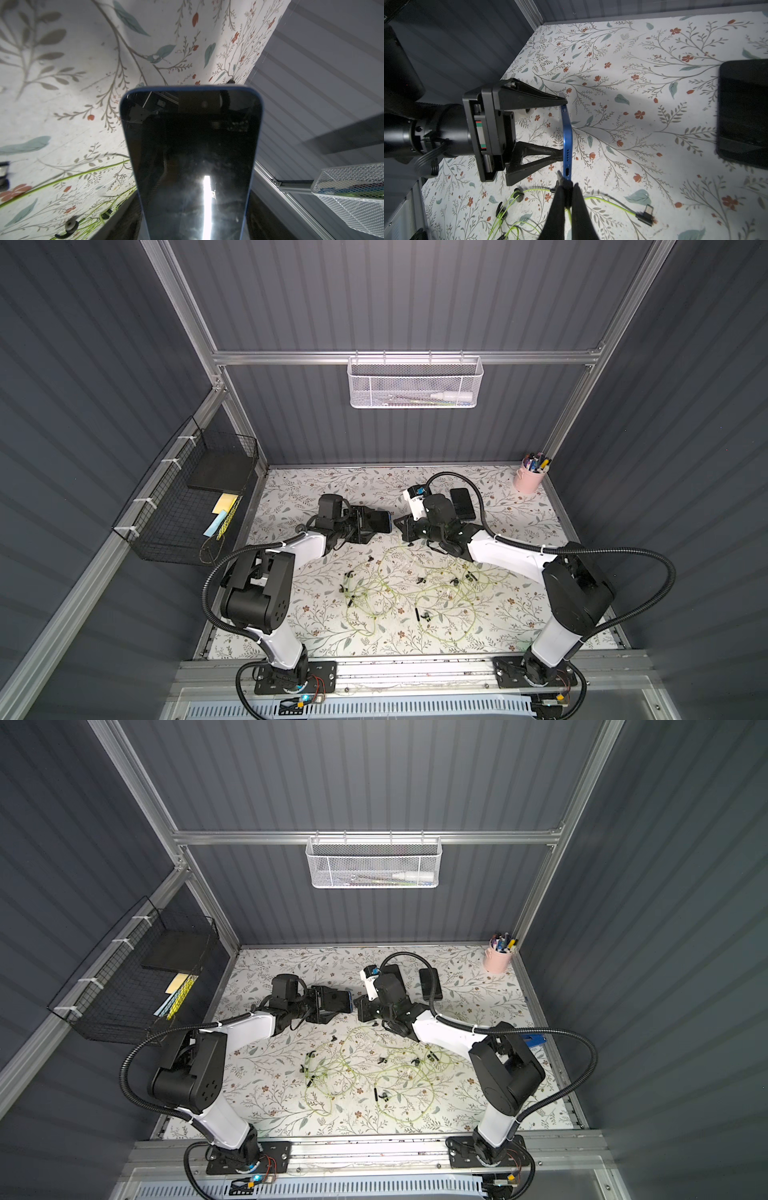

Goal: Plug wired earphones into phones
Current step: Insert the wired earphone into the phone.

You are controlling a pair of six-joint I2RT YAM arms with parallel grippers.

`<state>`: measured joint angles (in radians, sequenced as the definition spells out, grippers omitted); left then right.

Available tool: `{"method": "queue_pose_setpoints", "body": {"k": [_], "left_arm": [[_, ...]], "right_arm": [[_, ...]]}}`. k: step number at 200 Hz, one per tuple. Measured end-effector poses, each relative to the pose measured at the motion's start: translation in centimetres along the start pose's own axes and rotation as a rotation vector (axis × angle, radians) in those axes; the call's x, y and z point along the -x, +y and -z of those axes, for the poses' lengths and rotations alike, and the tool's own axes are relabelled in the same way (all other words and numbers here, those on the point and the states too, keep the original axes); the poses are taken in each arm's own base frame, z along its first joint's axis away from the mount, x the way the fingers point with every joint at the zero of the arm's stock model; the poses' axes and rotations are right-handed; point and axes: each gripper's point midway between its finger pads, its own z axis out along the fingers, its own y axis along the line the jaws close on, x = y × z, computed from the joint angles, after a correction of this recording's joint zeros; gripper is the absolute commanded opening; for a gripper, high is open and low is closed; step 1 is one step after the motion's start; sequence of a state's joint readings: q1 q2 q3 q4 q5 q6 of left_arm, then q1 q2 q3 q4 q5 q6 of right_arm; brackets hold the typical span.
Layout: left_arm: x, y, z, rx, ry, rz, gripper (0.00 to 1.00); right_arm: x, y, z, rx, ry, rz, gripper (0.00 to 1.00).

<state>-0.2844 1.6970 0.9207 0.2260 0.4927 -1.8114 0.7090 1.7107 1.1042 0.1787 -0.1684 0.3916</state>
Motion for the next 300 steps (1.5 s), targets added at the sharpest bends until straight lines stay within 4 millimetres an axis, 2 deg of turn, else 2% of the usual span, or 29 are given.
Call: {"method": "queue_pose_setpoints", "body": {"k": [120, 180, 300], "left_arm": [[-0.2, 0.1, -0.1, 0.002, 0.001, -0.003, 0.02], [-0.4, 0.1, -0.3, 0.0, -0.005, -0.01, 0.01], [-0.4, 0.0, -0.3, -0.003, -0.005, -0.012, 0.0]], "right_arm": [[0.1, -0.3, 0.0, -0.019, -0.005, -0.001, 0.01], [-1.1, -0.9, -0.9, -0.032, 0.029, -0.007, 0.01], [-0.6, -1.4, -0.1, -0.069, -0.001, -0.004, 0.0]]}}
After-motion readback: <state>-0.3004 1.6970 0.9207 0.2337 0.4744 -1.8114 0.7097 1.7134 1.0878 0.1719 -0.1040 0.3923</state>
